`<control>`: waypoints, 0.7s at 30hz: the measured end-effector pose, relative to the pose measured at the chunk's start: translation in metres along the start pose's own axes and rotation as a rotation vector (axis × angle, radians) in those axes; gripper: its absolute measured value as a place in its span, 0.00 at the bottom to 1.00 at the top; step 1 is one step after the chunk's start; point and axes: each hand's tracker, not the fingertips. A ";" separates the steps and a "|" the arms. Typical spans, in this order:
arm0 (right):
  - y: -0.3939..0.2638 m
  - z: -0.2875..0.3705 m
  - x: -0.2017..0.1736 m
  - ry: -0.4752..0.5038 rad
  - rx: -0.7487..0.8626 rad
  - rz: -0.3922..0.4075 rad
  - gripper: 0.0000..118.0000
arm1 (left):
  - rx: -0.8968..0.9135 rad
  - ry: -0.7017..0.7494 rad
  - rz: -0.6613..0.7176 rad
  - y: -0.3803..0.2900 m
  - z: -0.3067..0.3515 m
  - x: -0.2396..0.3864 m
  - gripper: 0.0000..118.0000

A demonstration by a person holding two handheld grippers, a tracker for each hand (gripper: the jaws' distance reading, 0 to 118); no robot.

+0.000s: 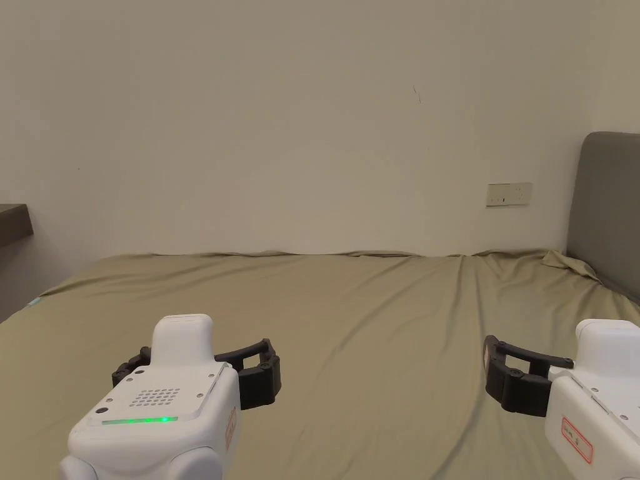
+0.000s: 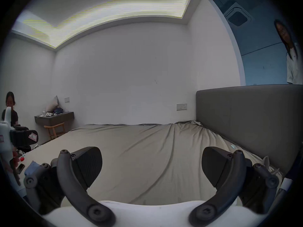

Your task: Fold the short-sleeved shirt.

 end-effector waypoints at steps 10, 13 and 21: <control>0.003 0.001 -0.008 0.113 0.023 0.063 1.00 | -0.008 0.004 -0.006 0.002 -0.002 -0.003 0.98; 0.005 0.000 -0.003 0.118 0.029 -0.019 1.00 | -0.008 0.006 0.009 0.002 -0.002 -0.004 0.98; 0.027 -0.010 0.005 0.083 -0.097 -0.111 1.00 | 0.002 0.005 0.007 0.005 -0.004 -0.002 0.98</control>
